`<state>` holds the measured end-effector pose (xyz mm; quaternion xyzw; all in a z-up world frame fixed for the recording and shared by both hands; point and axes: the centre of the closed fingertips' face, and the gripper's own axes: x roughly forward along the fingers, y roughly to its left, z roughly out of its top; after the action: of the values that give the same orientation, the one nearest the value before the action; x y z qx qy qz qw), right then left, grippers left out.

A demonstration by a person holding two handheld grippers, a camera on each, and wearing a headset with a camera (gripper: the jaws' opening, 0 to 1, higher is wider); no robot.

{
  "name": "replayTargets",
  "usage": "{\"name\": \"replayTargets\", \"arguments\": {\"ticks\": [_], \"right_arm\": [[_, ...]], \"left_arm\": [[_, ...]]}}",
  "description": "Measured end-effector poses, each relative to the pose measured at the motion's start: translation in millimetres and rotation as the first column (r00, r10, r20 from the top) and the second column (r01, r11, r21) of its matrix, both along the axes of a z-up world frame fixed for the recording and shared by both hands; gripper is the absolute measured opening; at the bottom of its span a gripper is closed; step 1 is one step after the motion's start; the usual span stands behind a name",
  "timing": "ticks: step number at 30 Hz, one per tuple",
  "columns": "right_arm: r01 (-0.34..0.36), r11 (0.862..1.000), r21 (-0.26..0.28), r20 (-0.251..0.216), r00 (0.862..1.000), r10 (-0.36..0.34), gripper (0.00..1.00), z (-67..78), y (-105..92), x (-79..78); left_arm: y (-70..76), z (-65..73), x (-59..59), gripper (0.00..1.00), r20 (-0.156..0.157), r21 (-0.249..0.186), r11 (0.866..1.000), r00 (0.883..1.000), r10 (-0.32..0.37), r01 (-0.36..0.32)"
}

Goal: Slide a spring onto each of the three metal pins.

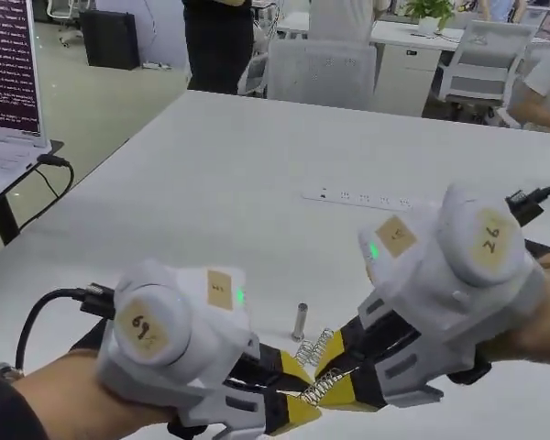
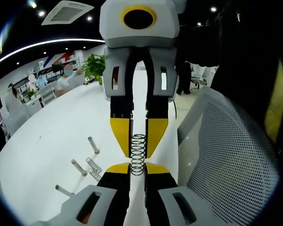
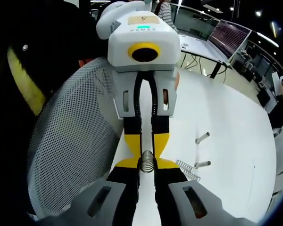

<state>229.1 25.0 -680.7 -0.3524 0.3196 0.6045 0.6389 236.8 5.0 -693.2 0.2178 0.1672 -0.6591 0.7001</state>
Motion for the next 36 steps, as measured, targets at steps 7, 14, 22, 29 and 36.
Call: {"name": "replayTargets", "arguments": {"ticks": [7, 14, 22, 29, 36], "right_arm": [[-0.004, 1.000, -0.013, -0.003, 1.000, 0.003, 0.08, 1.9, 2.8, 2.8], [0.014, 1.000, 0.000, -0.004, 1.000, -0.014, 0.08, 6.8, 4.9, 6.6], [0.013, 1.000, -0.004, -0.005, 1.000, -0.013, 0.08, 5.8, 8.7, 7.7], [0.021, 1.000, 0.003, -0.011, 1.000, -0.021, 0.08, 6.1, 12.0, 10.8], [0.026, 1.000, 0.008, -0.011, 1.000, -0.026, 0.08, 7.4, 12.0, 12.4]], "left_arm": [[2.9, -2.7, 3.5, 0.03, 0.021, 0.013, 1.000, 1.000, 0.011, -0.011], [2.2, 0.0, 7.2, 0.03, 0.017, -0.010, 1.000, 1.000, 0.025, -0.025], [2.8, -1.5, 8.6, 0.03, 0.008, -0.012, 0.999, 0.999, 0.032, -0.032], [4.7, -1.1, 11.4, 0.03, 0.002, -0.015, 0.999, 0.999, 0.043, -0.043], [7.2, -1.0, 15.1, 0.08, -0.022, -0.009, 0.997, 0.997, 0.075, -0.075]]}}
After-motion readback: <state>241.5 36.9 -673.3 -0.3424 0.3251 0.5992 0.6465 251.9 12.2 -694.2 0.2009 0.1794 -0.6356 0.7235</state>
